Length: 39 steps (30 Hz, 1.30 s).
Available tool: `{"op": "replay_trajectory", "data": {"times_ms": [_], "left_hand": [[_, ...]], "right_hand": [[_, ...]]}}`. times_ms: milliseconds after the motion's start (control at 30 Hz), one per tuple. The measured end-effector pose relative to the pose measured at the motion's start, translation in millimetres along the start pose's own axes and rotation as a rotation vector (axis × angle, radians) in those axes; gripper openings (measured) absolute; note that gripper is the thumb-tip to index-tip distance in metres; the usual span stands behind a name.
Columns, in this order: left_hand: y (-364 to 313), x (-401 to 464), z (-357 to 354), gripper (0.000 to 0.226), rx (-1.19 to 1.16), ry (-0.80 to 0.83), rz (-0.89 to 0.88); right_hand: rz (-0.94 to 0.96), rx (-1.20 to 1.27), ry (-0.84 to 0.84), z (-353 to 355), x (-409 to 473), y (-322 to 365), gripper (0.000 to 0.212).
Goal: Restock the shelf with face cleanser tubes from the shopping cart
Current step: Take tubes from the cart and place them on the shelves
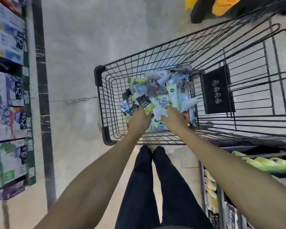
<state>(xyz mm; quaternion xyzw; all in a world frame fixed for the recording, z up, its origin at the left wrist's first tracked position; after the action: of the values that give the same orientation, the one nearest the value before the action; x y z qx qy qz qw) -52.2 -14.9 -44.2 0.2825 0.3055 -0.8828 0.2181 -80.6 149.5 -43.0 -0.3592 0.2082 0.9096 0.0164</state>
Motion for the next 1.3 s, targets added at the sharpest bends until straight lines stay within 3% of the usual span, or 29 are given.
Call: {"op": "replay_trajectory", "data": {"times_ms": [200, 467, 667, 833, 1000, 1167, 1300], "left_hand": [[35, 66, -45, 0.042, -0.214, -0.033, 0.196], [64, 116, -73, 0.040, -0.475, -0.148, 0.318], [57, 135, -82, 0.057, -0.614, -0.210, 0.364], [65, 141, -84, 0.037, -0.726, -0.188, 0.398], [78, 127, -73, 0.028, -0.865, -0.079, 0.511], [71, 83, -52, 0.039, -1.006, 0.067, 0.555], [53, 30, -14, 0.027, -1.015, 0.062, 0.501]], "right_hand": [[-0.052, 0.023, 0.011, -48, 66, -15, 0.059], [-0.070, -0.084, 0.010, -89, 126, -24, 0.073], [-0.152, -0.105, -0.054, -102, 138, -35, 0.076], [-0.181, -0.020, -0.002, -97, 136, -53, 0.081], [-0.165, 0.208, 0.071, -78, 122, -64, 0.078], [-0.284, 0.492, -0.096, -33, 82, -74, 0.053], [-0.287, 0.729, -0.207, 9, 35, -70, 0.041]]}}
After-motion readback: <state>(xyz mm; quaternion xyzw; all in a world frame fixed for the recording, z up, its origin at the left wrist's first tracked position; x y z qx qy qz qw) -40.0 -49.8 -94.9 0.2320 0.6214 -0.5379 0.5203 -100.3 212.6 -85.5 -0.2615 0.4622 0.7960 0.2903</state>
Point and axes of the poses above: each hand's wrist, its own x-axis towards the middle knuckle, its own z-axis out of the back of the hand, y = z × x, the point moved 7 cm from there along x, towards the middle knuckle
